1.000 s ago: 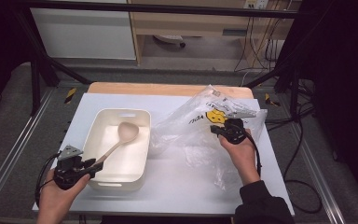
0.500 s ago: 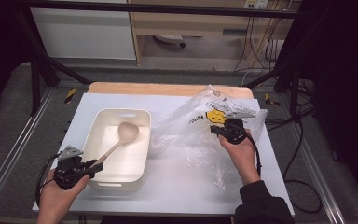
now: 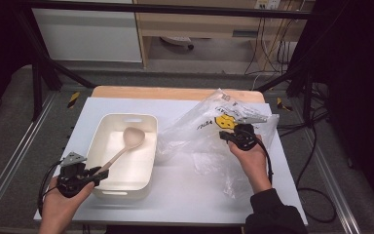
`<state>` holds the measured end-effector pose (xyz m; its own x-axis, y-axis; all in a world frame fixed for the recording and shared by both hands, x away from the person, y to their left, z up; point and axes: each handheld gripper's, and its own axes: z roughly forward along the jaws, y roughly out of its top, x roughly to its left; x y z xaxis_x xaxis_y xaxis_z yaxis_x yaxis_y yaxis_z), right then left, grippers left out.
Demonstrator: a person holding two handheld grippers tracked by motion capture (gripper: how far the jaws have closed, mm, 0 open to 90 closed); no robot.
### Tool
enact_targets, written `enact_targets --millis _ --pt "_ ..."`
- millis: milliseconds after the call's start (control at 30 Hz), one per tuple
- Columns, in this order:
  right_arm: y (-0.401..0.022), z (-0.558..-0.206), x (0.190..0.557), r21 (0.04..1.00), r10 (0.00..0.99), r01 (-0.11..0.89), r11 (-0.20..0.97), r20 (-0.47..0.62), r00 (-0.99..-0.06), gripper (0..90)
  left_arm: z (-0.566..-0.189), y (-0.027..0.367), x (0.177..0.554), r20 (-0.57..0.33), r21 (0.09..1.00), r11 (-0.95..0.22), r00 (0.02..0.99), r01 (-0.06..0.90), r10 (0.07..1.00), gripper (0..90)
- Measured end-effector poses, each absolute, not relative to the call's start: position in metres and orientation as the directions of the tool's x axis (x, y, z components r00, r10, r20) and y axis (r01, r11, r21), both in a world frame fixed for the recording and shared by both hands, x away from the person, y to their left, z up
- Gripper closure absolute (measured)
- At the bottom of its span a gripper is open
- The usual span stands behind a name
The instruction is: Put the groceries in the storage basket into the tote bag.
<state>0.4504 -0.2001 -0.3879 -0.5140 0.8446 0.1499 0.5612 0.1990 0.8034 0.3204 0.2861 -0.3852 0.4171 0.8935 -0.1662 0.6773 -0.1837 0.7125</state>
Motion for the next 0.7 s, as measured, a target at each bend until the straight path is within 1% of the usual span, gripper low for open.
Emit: enact_targets --millis 100,467,700 --pt "-0.1997 -0.3878 0.4503 0.803 0.844 0.561 0.200 0.149 -0.515 89.9 -0.3856 0.2860 0.3206 -0.155 0.711 -0.196 0.422 0.675 0.893 66.2" --pt "-0.2002 -0.3872 0.4502 0.804 0.844 0.561 0.198 0.151 -0.514 89.9 -0.3857 0.2834 0.3209 -0.115 0.729 -0.220 0.433 0.648 0.894 68.4" --pt "-0.2009 -0.3868 0.4502 0.803 0.844 0.562 0.198 0.152 -0.515 90.0 -0.3841 0.2850 0.3204 -0.118 0.743 -0.212 0.436 0.635 0.892 68.5"
